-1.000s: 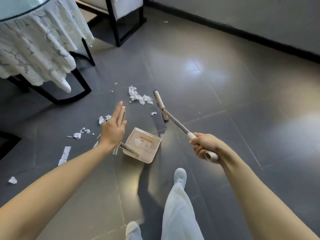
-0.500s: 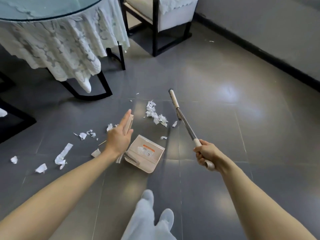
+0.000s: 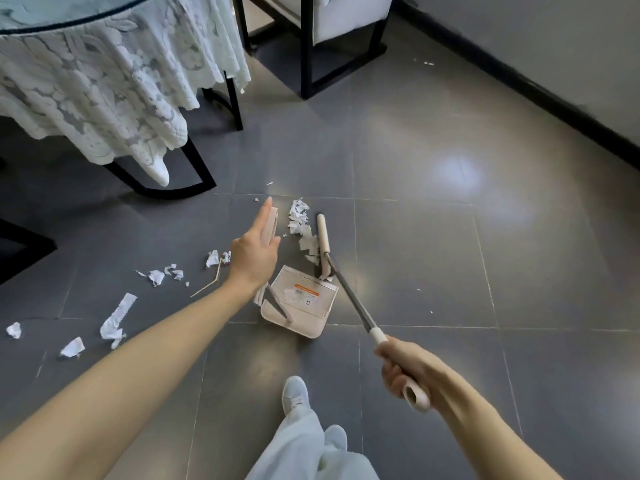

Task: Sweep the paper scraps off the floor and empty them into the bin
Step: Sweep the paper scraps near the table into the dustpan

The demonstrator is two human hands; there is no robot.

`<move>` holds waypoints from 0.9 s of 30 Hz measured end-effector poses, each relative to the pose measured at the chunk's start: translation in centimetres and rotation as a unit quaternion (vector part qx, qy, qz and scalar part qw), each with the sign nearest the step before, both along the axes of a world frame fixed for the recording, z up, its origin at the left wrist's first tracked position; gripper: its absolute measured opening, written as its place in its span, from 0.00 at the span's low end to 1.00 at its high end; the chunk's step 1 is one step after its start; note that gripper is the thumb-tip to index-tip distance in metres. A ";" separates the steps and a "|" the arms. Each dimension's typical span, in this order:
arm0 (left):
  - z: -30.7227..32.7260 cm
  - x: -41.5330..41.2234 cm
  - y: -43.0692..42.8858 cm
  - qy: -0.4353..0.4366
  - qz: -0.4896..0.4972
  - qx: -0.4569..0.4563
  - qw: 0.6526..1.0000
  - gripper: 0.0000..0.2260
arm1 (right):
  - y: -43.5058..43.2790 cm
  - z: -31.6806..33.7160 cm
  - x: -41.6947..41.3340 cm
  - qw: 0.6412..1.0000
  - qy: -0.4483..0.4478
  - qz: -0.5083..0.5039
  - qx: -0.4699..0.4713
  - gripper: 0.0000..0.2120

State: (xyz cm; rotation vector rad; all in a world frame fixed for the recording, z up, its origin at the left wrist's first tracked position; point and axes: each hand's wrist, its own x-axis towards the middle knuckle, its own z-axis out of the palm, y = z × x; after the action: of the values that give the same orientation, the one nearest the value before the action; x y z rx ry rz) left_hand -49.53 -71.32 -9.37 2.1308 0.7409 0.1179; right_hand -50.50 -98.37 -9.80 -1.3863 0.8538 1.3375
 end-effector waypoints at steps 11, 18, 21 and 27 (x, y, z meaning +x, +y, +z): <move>-0.1 2.9 2.7 0.001 0.073 0.011 0.997 0.31 | 5.5 5.6 9.1 0.994 -0.084 0.064 0.021 0.10; -1.2 4.4 4.2 -0.002 0.108 0.052 0.993 0.31 | 8.6 1.6 21.7 0.951 -0.202 0.234 -0.016 0.11; -1.8 5.2 4.7 -0.007 0.135 0.047 0.990 0.31 | 9.5 -1.0 26.7 0.934 -0.204 0.293 -0.014 0.13; -2.5 5.7 6.0 -0.003 0.150 0.051 0.987 0.32 | 11.4 -5.8 31.7 0.911 -0.152 0.383 -0.027 0.18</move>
State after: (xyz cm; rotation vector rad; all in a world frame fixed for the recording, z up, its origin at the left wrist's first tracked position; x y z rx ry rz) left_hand -43.79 -65.30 -11.83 2.1000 1.0700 0.3291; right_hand -18.83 -86.95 -15.61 -2.0210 0.1121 1.5997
